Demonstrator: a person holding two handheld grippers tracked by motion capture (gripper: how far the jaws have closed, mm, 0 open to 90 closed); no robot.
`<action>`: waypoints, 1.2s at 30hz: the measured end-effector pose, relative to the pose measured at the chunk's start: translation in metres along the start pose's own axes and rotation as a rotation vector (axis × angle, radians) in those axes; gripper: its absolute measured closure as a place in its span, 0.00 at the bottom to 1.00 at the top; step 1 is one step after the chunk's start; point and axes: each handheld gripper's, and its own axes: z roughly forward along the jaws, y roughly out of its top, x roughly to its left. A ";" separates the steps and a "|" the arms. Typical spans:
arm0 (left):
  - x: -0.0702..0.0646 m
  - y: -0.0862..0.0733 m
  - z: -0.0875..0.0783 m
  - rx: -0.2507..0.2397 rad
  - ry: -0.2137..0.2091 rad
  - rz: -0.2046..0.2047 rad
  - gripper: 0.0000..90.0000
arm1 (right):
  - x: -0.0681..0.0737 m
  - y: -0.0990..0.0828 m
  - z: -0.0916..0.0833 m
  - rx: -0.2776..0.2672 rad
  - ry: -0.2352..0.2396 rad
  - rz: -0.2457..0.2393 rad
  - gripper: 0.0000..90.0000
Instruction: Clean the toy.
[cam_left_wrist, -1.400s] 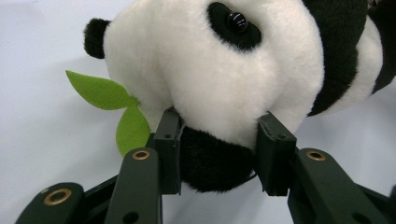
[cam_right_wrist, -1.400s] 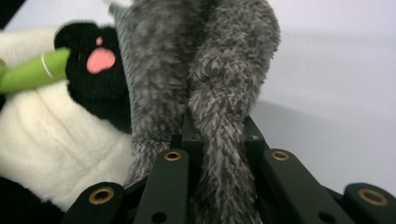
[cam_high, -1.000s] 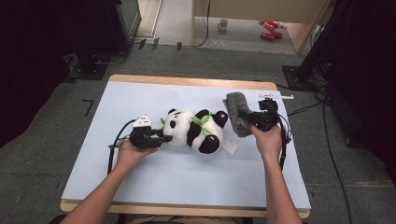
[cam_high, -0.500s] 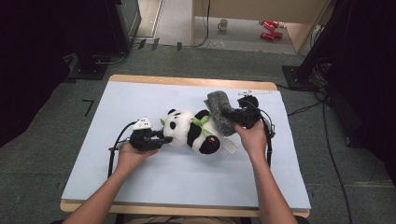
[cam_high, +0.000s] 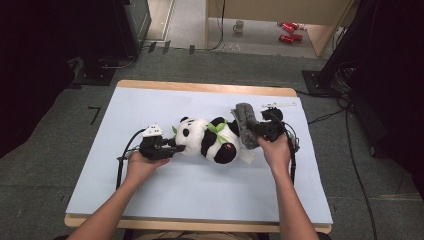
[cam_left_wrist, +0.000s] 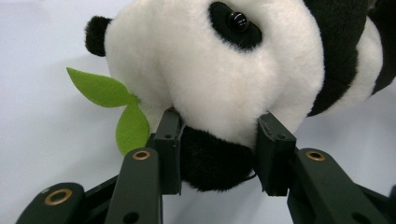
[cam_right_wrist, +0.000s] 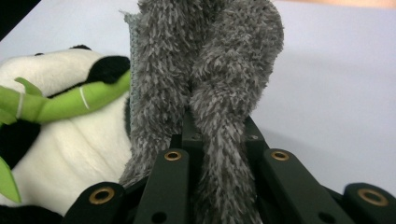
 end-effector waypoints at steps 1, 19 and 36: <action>0.000 0.000 0.000 -0.001 0.000 -0.002 0.66 | -0.003 -0.002 0.001 0.004 0.004 0.012 0.88; 0.002 0.007 0.002 0.020 -0.008 -0.033 0.66 | -0.001 -0.005 -0.043 -0.062 -0.007 0.011 0.88; 0.000 0.006 0.003 0.020 0.000 -0.020 0.66 | 0.051 0.006 -0.023 -0.051 0.105 -0.102 0.88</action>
